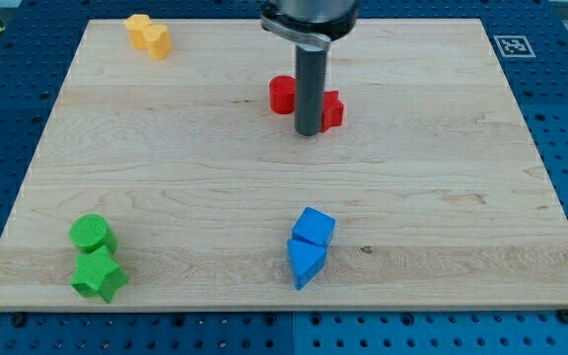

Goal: Slide red star to the center right

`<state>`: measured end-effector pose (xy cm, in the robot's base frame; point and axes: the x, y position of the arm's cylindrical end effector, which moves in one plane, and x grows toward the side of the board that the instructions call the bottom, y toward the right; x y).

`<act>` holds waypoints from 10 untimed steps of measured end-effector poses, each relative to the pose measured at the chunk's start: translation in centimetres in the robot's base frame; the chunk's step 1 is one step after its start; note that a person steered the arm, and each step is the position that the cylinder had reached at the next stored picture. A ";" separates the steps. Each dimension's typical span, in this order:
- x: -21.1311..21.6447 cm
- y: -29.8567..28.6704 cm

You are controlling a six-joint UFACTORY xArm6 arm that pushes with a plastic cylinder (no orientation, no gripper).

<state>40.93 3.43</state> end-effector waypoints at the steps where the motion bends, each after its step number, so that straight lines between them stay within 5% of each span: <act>1: 0.0 0.0; 3: -2.5 -5.8; 5: -3.6 -5.6; 8: -0.8 7.5; 10: -0.5 9.9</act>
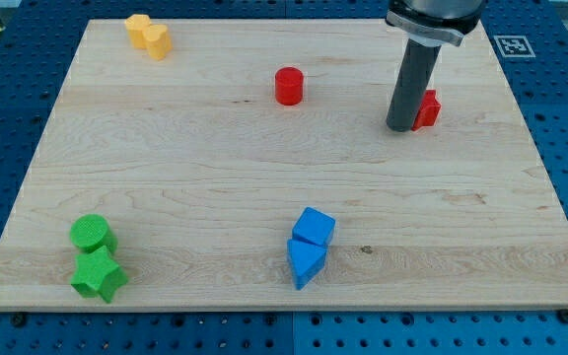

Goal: Slide red star to the center right

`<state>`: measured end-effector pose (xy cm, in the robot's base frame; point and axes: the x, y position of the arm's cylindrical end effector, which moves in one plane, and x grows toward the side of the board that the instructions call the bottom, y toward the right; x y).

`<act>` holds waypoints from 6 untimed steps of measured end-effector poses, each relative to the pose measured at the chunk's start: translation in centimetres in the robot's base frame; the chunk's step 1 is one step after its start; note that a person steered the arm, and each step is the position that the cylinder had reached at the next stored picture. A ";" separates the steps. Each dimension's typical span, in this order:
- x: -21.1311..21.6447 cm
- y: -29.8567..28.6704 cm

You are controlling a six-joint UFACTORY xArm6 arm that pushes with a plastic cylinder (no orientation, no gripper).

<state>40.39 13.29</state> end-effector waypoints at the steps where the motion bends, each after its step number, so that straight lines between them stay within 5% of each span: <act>1: -1.1 -2.9; 6: -2.4 6.6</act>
